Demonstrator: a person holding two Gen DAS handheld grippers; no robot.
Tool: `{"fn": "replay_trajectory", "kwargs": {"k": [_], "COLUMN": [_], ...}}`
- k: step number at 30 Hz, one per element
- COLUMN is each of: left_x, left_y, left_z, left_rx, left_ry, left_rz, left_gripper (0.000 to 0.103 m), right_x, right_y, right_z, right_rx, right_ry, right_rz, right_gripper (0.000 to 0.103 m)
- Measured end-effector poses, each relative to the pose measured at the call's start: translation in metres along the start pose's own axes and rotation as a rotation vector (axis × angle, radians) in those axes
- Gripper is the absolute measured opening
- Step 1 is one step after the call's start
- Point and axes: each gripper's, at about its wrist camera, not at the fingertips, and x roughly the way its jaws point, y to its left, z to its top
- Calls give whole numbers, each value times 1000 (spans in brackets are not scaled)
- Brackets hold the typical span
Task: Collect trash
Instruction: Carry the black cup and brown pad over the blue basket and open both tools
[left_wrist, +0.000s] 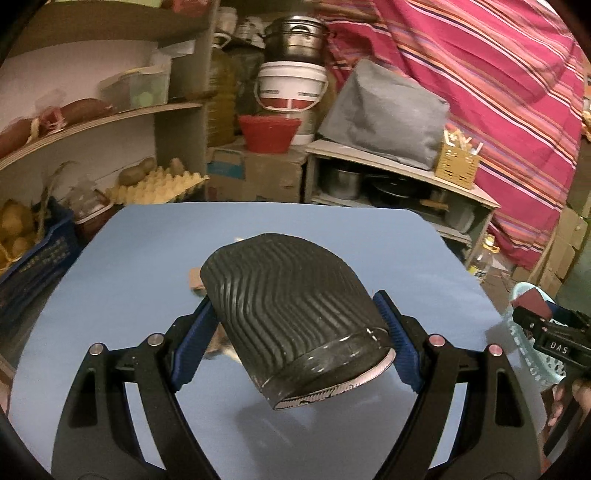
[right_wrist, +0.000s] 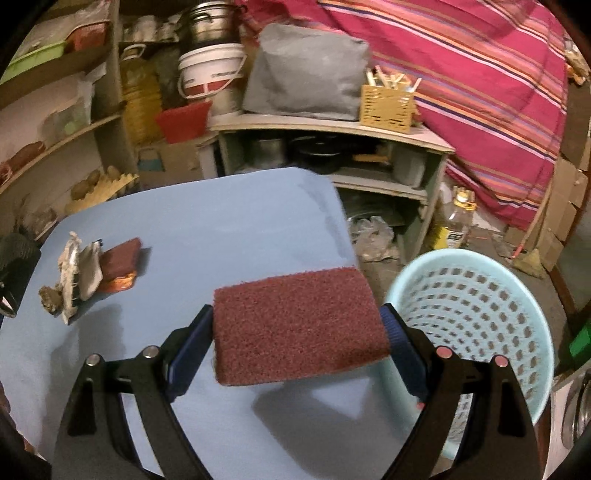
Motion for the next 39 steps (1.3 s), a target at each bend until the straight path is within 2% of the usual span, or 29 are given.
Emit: {"fn": "replay_trajectory", "kwargs": {"k": [9, 18, 26, 35, 39], "left_x": [8, 13, 20, 30, 35], "left_y": [-61, -136, -202, -290, -321], "left_z": [-1, 0, -7, -22, -29], "left_rx": [44, 135, 181, 250, 287], "left_ry": [-1, -11, -1, 32, 42], "left_rz": [-80, -151, -247, -372, -400], "left_gripper": [81, 81, 81, 81, 81], "right_x": [-14, -25, -32, -43, -43], "right_y": [-69, -145, -194, -228, -241], "right_z": [-7, -17, -24, -31, -36], "right_rx": [53, 107, 187, 253, 283], "right_ry": [-16, -23, -24, -40, -32], "right_rz": [-105, -208, -251, -276, -279], "right_gripper": [87, 87, 87, 87, 87]}}
